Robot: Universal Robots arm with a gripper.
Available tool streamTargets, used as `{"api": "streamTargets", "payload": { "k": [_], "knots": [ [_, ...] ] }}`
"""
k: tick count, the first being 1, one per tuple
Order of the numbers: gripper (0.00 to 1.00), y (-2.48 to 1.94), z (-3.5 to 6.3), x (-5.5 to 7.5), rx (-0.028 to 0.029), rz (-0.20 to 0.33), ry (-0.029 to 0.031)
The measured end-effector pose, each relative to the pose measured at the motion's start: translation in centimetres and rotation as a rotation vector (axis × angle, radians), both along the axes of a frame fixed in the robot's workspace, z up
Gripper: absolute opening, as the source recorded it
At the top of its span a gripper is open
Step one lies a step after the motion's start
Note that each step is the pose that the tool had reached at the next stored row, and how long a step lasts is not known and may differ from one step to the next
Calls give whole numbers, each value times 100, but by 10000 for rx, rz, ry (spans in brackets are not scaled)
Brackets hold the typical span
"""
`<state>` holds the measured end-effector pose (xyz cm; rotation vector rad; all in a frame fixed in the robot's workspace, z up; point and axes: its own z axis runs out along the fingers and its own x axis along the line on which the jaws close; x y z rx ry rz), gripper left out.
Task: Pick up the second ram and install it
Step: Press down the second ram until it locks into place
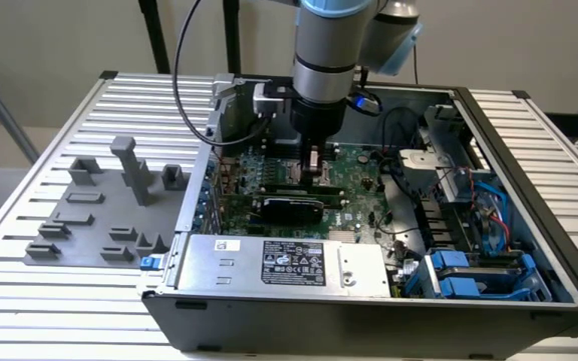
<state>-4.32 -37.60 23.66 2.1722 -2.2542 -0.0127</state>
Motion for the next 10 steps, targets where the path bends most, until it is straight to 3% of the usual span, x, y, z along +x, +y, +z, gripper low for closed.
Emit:
{"api": "streamTargets", "payload": {
  "k": [10],
  "knots": [
    [0,0,29,0,0,0,0]
  ]
}}
